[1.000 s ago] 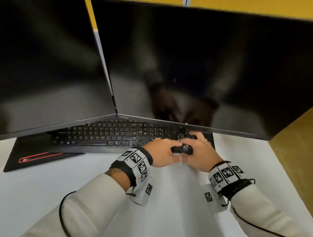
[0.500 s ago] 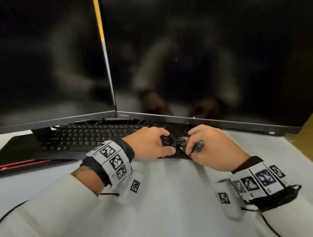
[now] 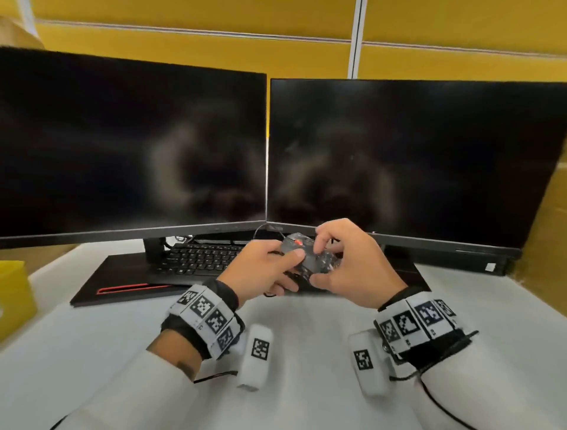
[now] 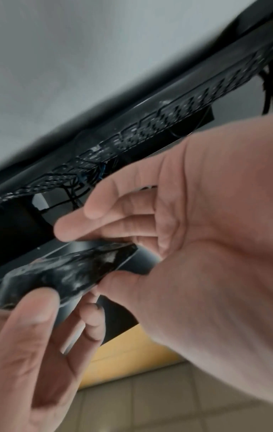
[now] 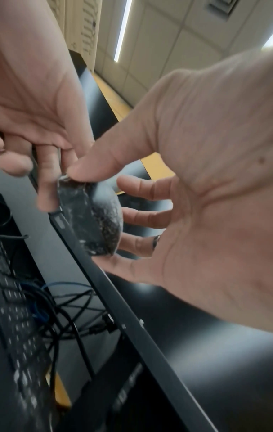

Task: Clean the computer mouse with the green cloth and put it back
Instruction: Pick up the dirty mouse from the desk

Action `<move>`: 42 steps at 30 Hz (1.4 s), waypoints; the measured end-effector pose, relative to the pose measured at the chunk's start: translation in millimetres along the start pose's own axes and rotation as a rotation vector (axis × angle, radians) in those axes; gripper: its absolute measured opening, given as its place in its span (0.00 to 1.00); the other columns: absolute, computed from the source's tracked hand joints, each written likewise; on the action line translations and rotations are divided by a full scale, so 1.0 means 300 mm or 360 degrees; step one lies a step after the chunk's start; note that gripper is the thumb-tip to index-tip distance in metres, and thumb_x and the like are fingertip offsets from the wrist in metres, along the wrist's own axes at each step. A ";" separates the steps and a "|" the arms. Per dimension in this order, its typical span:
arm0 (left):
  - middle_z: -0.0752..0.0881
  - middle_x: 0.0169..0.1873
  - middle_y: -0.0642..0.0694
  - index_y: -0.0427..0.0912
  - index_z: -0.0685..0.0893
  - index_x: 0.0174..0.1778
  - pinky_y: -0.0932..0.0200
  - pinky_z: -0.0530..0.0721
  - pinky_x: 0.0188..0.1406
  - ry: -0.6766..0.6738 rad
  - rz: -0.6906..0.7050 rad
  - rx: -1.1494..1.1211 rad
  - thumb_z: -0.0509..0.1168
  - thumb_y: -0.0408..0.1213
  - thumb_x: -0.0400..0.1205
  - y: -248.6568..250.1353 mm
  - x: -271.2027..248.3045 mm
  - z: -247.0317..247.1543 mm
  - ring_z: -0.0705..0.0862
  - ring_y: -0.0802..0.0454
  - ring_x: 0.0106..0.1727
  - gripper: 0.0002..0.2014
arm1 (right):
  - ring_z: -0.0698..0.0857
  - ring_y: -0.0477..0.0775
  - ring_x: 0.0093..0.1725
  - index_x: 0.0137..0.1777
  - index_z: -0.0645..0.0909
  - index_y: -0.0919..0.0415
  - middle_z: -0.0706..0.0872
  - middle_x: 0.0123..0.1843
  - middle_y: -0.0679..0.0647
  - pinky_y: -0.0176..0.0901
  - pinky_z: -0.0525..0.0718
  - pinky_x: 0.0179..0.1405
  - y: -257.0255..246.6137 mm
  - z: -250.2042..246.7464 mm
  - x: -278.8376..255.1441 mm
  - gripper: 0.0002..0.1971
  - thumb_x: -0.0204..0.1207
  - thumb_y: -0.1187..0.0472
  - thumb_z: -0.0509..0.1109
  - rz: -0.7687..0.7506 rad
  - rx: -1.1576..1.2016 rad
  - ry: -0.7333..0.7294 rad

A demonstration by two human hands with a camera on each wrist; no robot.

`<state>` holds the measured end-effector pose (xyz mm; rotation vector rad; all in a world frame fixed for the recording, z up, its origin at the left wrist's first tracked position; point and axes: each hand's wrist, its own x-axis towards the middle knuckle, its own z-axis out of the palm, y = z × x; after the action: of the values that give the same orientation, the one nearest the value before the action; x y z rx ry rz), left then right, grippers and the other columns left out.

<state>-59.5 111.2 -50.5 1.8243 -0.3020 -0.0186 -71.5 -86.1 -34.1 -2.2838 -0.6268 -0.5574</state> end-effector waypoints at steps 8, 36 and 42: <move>0.97 0.52 0.44 0.45 0.91 0.62 0.55 0.89 0.50 0.0159 0.0112 -0.0067 0.71 0.39 0.88 -0.069 -0.028 -0.154 0.94 0.52 0.48 0.09 | 0.87 0.43 0.59 0.56 0.80 0.45 0.84 0.62 0.43 0.41 0.91 0.52 -0.040 0.156 0.066 0.25 0.65 0.63 0.87 0.0066 0.0419 0.0039; 0.96 0.38 0.44 0.43 0.93 0.52 0.62 0.89 0.39 0.0746 0.0110 0.0254 0.66 0.54 0.89 -0.048 -0.226 -0.271 0.92 0.54 0.36 0.18 | 0.92 0.68 0.51 0.64 0.83 0.73 0.89 0.59 0.71 0.62 0.91 0.43 -0.137 0.231 0.034 0.13 0.82 0.71 0.69 0.0603 0.1750 -0.0496; 0.93 0.34 0.47 0.47 0.94 0.40 0.48 0.92 0.46 0.1361 -0.0022 0.0589 0.71 0.48 0.85 -0.037 -0.437 -0.557 0.90 0.50 0.39 0.12 | 0.90 0.70 0.53 0.63 0.84 0.72 0.89 0.57 0.69 0.64 0.92 0.45 -0.321 0.349 0.044 0.12 0.81 0.72 0.70 0.0523 0.1813 -0.0614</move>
<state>-155.6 300.3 -34.0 2.0149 0.3347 0.8323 -94.3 54.4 -47.8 -1.3286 -0.5221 0.3659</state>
